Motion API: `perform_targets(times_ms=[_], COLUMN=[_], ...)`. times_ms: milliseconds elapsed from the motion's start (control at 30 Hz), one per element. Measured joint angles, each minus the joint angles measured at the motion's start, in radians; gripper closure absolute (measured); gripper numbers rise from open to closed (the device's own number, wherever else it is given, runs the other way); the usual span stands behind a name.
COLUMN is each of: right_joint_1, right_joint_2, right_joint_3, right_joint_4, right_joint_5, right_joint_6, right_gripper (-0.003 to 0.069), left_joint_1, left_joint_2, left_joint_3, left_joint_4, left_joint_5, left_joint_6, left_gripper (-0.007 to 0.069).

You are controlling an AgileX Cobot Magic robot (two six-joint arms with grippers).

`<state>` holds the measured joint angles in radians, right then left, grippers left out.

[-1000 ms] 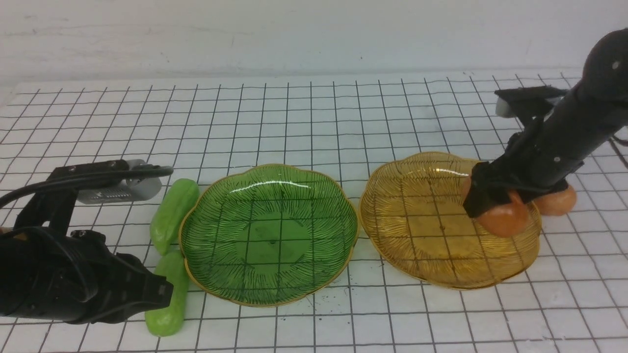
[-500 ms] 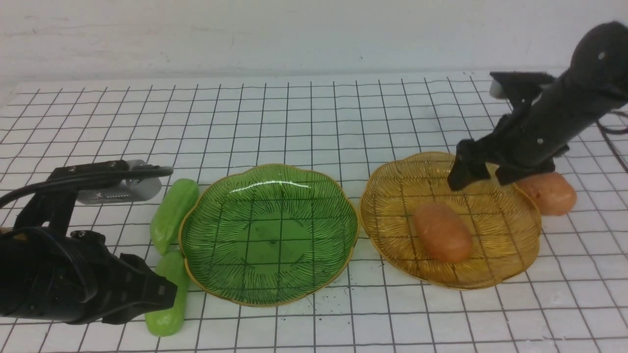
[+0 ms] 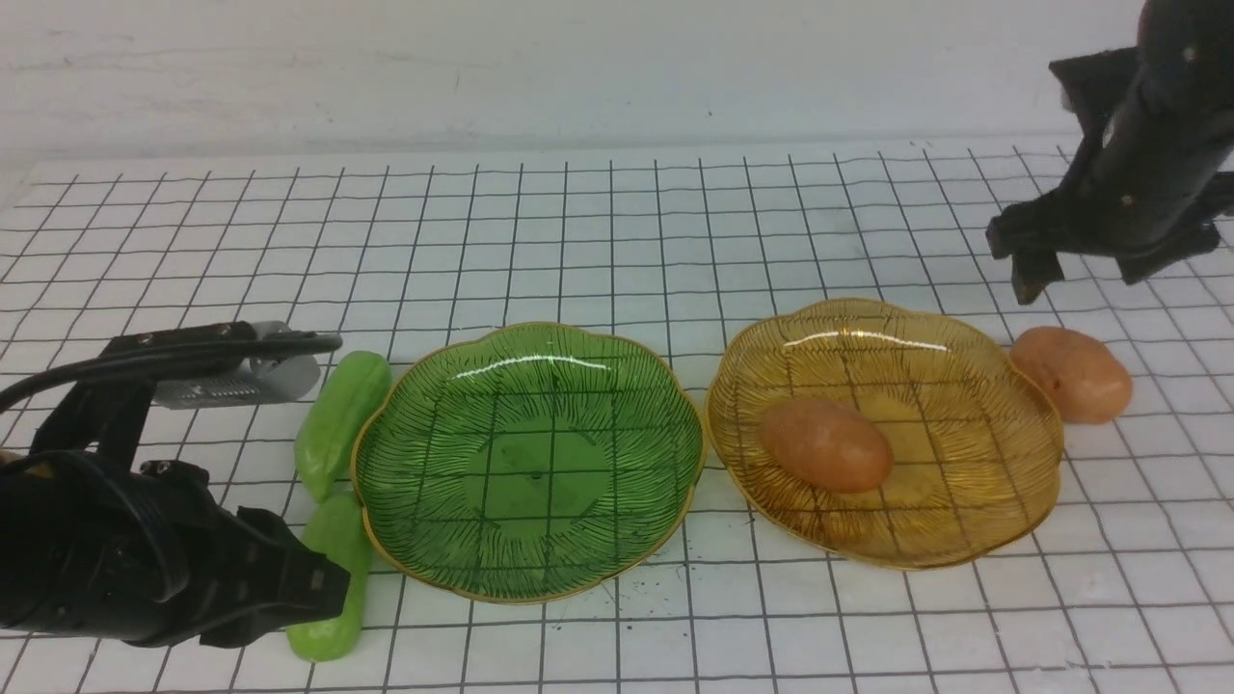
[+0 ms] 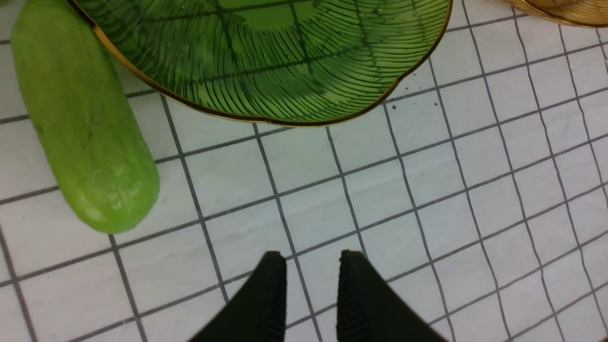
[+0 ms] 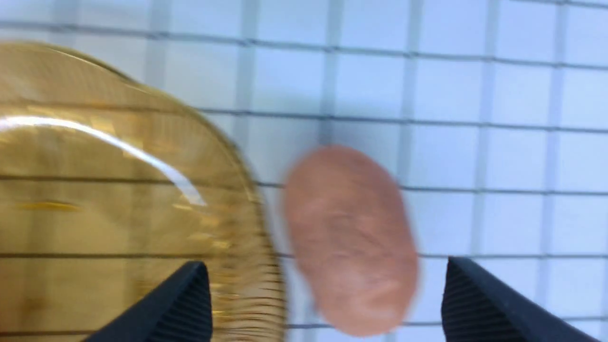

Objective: Put different types of vegetables on the plate.
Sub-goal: 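Put the potato onto the plate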

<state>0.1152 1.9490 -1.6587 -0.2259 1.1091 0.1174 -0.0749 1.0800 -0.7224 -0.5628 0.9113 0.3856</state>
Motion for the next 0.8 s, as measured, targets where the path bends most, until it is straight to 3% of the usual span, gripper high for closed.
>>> perform_targets(times_ms=[167, 600, 800], right_joint_1=[0.0, 0.0, 0.0], right_joint_2=[0.081, 0.177, 0.192], right_joint_3=[0.0, 0.0, -0.003], right_joint_4=[-0.065, -0.181, -0.182], right_joint_5=[0.007, -0.023, -0.022], right_joint_6=[0.055, 0.059, 0.062], right_gripper=[0.0072, 0.0083, 0.0172], left_joint_1=[0.0, 0.0, 0.0], left_joint_2=[0.0, 0.0, 0.0], left_joint_3=[0.0, 0.0, 0.0], left_joint_4=[0.0, 0.0, 0.0], left_joint_5=[0.007, 0.009, 0.009], left_joint_6=[0.0, 0.0, 0.0], left_gripper=[0.0482, 0.0482, 0.0482])
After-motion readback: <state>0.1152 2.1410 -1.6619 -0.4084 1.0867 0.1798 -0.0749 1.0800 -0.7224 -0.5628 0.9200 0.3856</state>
